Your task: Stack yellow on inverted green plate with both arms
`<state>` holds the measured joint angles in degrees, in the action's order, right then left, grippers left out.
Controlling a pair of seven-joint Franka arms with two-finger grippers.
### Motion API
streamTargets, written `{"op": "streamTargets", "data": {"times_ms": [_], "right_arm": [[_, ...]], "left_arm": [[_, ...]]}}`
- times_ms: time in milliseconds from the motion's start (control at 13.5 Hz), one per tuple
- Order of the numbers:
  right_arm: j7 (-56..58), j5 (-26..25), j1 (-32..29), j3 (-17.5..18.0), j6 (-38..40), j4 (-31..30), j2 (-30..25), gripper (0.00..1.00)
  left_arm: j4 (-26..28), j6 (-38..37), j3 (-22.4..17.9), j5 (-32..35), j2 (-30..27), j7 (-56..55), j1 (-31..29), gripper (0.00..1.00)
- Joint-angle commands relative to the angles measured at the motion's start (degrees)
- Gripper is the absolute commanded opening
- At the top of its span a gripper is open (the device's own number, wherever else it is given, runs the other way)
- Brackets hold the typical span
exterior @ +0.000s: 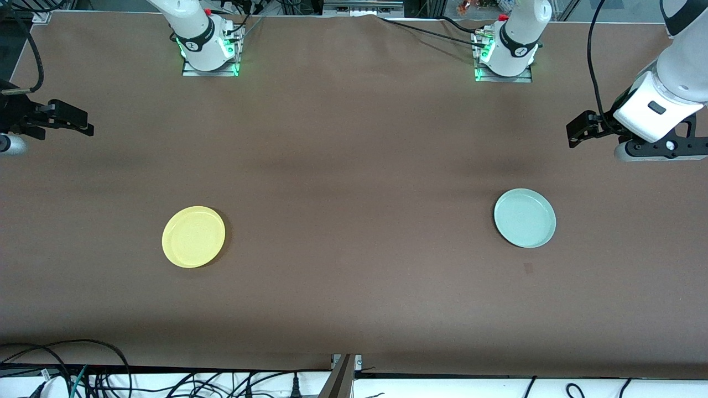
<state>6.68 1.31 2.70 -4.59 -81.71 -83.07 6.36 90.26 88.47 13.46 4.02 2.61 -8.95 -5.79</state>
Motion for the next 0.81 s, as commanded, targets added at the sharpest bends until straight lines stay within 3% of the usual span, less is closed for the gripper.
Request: {"op": "streamTargets", "data": {"times_ms": [0, 738], "right_arm": [[-0.5, -0.1, 0.0, 0.0, 0.4, 1.6, 0.7, 1.0], [-0.4, 0.0, 0.0, 0.1, -0.3, 1.6, 0.7, 1.0]], "left_arm": [[-1.7, -0.1, 0.5, 0.6, 0.6, -0.2, 0.0, 1.0], [-3.9, -1.9, 0.9, 0.5, 2.0, -1.5, 0.2, 1.0]]}}
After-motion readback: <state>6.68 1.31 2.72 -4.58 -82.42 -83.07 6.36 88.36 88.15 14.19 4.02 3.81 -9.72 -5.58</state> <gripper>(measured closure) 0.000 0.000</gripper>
